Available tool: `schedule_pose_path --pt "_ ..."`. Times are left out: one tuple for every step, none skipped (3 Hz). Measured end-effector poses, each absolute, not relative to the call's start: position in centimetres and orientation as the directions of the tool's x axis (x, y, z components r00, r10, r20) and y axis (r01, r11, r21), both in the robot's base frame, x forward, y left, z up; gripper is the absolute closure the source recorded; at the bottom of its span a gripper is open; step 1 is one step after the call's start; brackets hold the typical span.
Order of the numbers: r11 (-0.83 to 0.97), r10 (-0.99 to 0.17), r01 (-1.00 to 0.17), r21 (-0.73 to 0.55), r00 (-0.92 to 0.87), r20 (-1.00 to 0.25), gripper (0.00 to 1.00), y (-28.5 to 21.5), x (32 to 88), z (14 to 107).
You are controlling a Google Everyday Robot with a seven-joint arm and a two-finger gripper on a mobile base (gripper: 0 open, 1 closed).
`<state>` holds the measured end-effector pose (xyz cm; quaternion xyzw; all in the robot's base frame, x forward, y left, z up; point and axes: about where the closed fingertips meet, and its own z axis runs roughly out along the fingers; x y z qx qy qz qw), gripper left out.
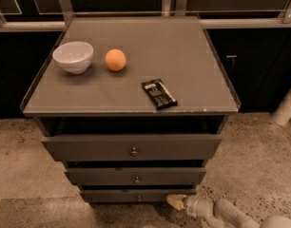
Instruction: Close bottom drawer
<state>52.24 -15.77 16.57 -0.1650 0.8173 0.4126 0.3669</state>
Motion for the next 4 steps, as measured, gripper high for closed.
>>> schedule_pose_path --pt "0.577 0.004 -0.559 0.596 -0.728 -0.686 0.58 -19.5 49.2 19.1" --pt "0.543 -0.053 -0.522 0.658 -0.803 -0.593 0.35 -24.5 44.5 22.4" --pt "0.532 -0.043 -0.469 0.705 -0.846 -0.531 0.12 -27.7 41.3 24.6" --pt "0.527 -0.044 -0.466 0.711 -0.850 -0.525 0.00 -27.9 40.9 24.8"
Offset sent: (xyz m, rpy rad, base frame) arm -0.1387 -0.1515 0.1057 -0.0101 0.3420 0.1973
